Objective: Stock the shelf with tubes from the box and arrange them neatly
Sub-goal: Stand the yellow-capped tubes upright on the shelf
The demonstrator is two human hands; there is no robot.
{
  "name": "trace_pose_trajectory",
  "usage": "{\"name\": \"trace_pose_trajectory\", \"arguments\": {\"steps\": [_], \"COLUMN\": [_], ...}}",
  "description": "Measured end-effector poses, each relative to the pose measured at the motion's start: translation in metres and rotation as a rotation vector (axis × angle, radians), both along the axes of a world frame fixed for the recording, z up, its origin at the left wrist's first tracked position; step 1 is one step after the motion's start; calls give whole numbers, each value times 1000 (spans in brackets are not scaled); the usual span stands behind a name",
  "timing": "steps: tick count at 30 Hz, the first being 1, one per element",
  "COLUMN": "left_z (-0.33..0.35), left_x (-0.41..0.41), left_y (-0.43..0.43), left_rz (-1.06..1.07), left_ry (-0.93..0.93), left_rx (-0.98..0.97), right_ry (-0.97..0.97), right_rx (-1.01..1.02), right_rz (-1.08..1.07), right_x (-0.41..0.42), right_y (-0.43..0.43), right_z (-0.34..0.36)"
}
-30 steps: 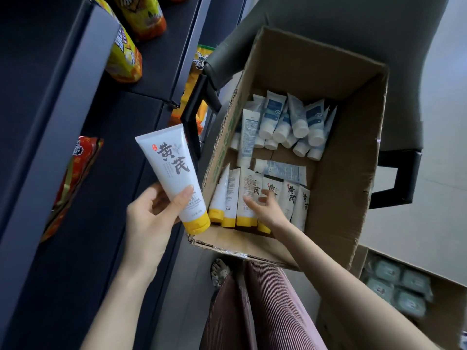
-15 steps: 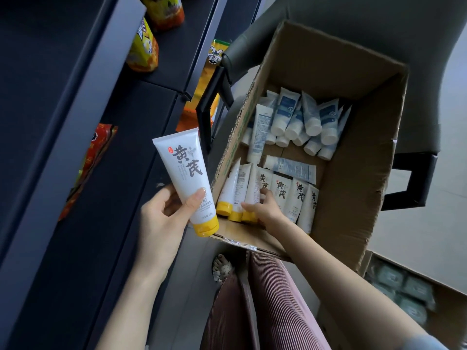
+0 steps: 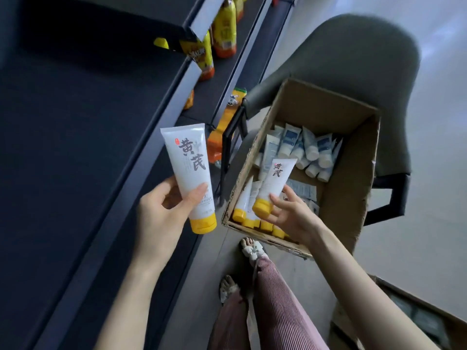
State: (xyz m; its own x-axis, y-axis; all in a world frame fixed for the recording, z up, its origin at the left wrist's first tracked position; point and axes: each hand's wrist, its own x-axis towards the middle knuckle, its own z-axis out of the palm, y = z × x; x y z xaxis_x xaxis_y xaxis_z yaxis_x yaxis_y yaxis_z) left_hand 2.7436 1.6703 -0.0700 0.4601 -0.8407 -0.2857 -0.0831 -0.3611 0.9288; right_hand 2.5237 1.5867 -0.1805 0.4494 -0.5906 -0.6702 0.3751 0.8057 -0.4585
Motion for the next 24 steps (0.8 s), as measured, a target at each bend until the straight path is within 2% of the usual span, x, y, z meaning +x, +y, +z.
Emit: {"name": "trace_pose_trajectory", "arguments": {"steps": [5, 13, 24], "left_z": [51, 150, 265], "left_x": [13, 32, 45], "left_y": [26, 71, 152], "left_rz": [-33, -20, 157], "left_ry": [-100, -297, -338], "left_rx": [-89, -304, -522], "right_ry": [-171, -133, -209], "right_rx": [-195, -542, -858], "right_rz": [79, 236, 409], "right_x": [1, 33, 85], "right_y": [11, 31, 57], "right_z": [67, 191, 323]}}
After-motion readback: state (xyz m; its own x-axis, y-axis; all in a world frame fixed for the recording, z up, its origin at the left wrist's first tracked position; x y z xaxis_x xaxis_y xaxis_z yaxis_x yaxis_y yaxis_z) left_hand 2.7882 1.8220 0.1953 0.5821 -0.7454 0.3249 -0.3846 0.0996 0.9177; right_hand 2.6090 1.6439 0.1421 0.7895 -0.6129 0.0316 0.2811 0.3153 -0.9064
